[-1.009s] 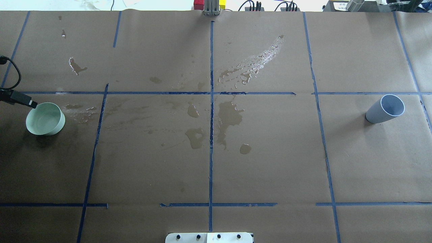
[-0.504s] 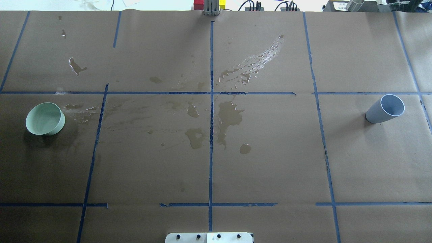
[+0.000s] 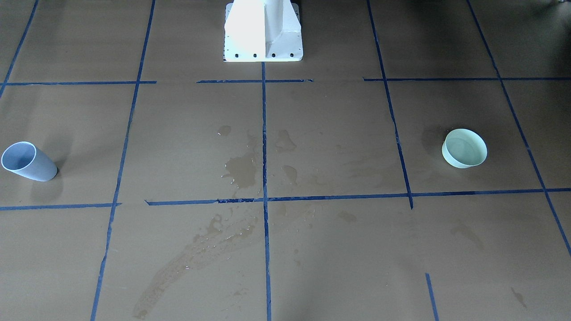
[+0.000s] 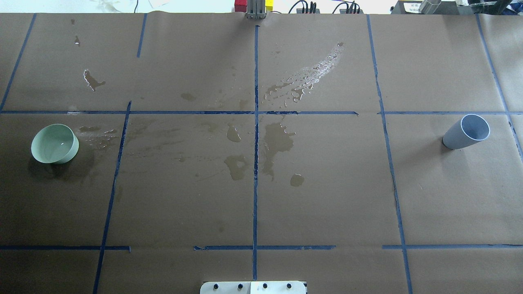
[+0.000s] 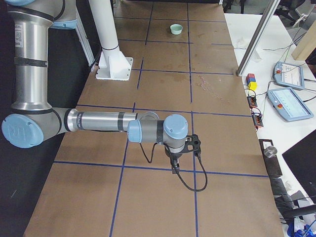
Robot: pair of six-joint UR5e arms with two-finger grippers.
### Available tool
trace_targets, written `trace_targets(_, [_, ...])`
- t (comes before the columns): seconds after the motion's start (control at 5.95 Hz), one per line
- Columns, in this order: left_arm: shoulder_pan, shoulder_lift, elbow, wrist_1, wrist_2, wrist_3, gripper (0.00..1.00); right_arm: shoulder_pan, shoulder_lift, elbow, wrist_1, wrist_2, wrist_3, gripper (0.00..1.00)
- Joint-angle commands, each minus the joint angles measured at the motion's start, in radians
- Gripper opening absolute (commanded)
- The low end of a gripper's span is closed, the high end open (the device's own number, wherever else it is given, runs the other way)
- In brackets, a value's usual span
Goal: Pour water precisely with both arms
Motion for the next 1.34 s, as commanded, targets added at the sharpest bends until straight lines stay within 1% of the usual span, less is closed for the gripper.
trace_targets(0.0, [-0.008,0.038,0.006,0.006,-0.002,-0.004,1.0,0.0,-0.003,-0.001,0.001,0.0,0.0,1.0])
trace_targets(0.17, [-0.013,0.046,-0.014,-0.003,-0.008,-0.002,1.0,-0.002,-0.003,-0.001,0.0,0.0,-0.001,1.0])
trace_targets(0.34, [-0.011,0.046,0.005,-0.003,-0.001,-0.002,1.0,-0.003,-0.004,-0.001,0.001,0.0,-0.001,1.0])
trace_targets(0.5, [-0.01,0.049,-0.002,-0.004,0.03,-0.001,1.0,-0.005,-0.004,-0.001,0.001,0.0,0.0,1.0])
trace_targets(0.67, [-0.007,0.048,-0.01,-0.005,0.108,0.001,1.0,-0.005,-0.004,0.001,0.001,0.0,0.0,1.0])
trace_targets(1.18, [-0.004,0.054,-0.017,-0.003,0.107,0.005,1.0,-0.009,-0.004,0.001,0.001,0.001,0.0,1.0])
